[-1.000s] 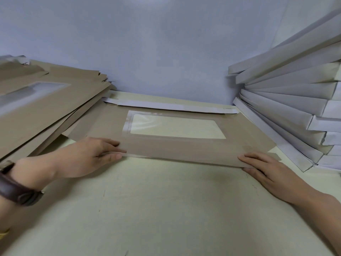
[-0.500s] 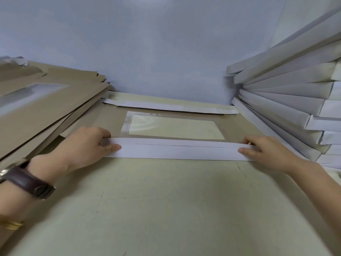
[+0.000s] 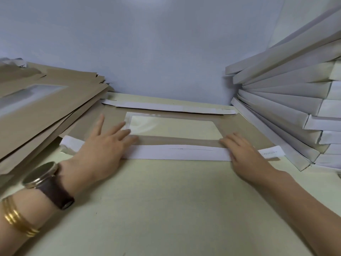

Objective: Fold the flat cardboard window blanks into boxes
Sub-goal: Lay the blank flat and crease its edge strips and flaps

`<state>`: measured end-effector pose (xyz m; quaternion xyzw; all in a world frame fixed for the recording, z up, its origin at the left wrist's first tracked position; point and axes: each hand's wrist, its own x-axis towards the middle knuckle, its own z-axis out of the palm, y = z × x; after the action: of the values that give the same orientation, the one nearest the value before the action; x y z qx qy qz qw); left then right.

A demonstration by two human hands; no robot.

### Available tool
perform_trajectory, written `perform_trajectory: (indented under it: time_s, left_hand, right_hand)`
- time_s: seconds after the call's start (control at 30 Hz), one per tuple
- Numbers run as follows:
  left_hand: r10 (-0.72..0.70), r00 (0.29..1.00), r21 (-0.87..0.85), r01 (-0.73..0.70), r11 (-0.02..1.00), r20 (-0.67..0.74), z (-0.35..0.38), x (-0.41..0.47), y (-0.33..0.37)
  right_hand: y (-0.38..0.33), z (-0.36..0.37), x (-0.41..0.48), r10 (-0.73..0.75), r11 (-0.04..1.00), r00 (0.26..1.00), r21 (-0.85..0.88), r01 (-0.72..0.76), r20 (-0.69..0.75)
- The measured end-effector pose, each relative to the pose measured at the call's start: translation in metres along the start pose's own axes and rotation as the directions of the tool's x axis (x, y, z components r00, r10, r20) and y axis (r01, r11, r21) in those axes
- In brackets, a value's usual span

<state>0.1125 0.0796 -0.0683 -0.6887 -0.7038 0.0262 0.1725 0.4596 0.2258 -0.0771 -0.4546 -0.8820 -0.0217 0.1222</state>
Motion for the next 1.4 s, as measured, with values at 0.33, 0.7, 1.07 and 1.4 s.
perform_trajectory:
  time_s: [0.33, 0.7, 1.07, 1.4]
  left_hand:
    - [0.158, 0.974, -0.391, -0.083, 0.917, 0.165, -0.003, 0.036, 0.086]
    - [0.134, 0.942, -0.432, 0.012, 0.902, 0.307, 0.008, 0.031, 0.058]
    - [0.036, 0.934, -0.363, 0.103, 0.926, 0.355, 0.013, 0.005, 0.004]
    - [-0.05, 0.918, -0.382, 0.213, 0.899, 0.394, 0.017, -0.005, -0.019]
  right_hand:
    - [-0.125, 0.021, 0.019, -0.16, 0.964, 0.963, 0.242, 0.106, 0.217]
    - [-0.083, 0.025, 0.015, -0.094, 0.988, 0.927, 0.145, 0.044, 0.363]
    - [0.03, 0.008, -0.017, 0.181, 0.975, 0.935, 0.07, -0.212, 0.304]
    - [0.055, 0.002, -0.025, 0.167, 0.97, 0.967, 0.144, -0.196, 0.192]
